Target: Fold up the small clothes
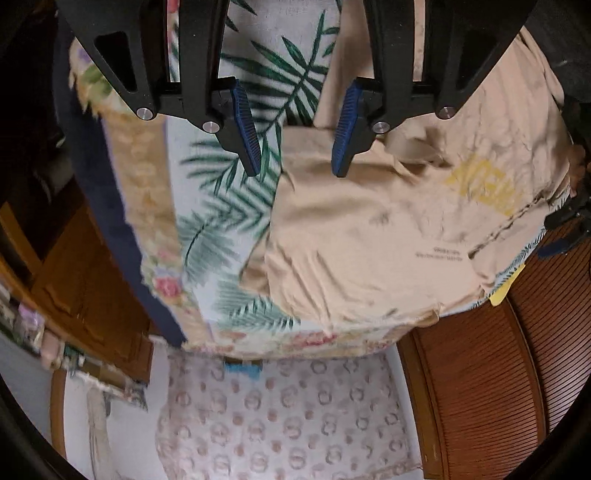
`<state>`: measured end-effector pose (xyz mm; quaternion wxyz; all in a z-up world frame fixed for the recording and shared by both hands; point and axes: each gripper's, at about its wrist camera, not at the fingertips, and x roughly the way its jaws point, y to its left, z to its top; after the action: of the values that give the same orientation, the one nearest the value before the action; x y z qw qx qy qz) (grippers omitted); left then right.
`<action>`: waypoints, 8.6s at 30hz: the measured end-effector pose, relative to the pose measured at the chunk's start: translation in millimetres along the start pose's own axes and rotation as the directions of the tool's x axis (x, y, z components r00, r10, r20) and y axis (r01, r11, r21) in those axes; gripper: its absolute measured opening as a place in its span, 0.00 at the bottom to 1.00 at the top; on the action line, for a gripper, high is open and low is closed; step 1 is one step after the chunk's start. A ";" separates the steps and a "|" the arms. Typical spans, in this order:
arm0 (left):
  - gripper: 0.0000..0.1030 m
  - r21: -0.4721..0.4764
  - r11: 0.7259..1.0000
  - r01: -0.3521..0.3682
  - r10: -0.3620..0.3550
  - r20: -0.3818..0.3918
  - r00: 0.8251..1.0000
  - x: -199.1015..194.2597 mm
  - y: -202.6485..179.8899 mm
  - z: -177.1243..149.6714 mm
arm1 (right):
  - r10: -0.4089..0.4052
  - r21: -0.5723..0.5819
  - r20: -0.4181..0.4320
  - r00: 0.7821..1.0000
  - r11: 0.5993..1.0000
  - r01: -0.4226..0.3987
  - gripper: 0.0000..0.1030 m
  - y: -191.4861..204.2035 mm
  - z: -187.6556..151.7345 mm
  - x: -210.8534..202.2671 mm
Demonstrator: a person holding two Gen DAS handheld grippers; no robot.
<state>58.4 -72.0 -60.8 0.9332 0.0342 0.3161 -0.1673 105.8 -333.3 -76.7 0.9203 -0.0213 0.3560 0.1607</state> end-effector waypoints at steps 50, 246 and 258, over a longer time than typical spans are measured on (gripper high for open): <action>1.00 -0.070 0.997 -0.016 0.018 0.022 1.000 -13.2 24.9 -7.9 | 0.053 -0.118 -0.005 0.999 0.992 -0.053 0.36 44.7 27.2 9.3; 0.68 -0.134 0.988 -0.074 0.040 -0.238 0.970 12.1 148.3 -41.7 | -0.024 -0.066 -0.079 0.997 0.998 0.018 0.49 -16.4 17.5 52.8; 0.68 -0.118 0.989 -0.087 0.055 -0.254 0.966 17.1 147.5 -46.1 | 0.026 -0.087 -0.076 0.997 0.996 -0.033 0.50 -13.7 17.7 54.6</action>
<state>93.7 69.7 -114.1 0.8915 0.0065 0.4400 -0.1075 159.5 -328.2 -100.8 0.9020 -0.0627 0.3832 0.1890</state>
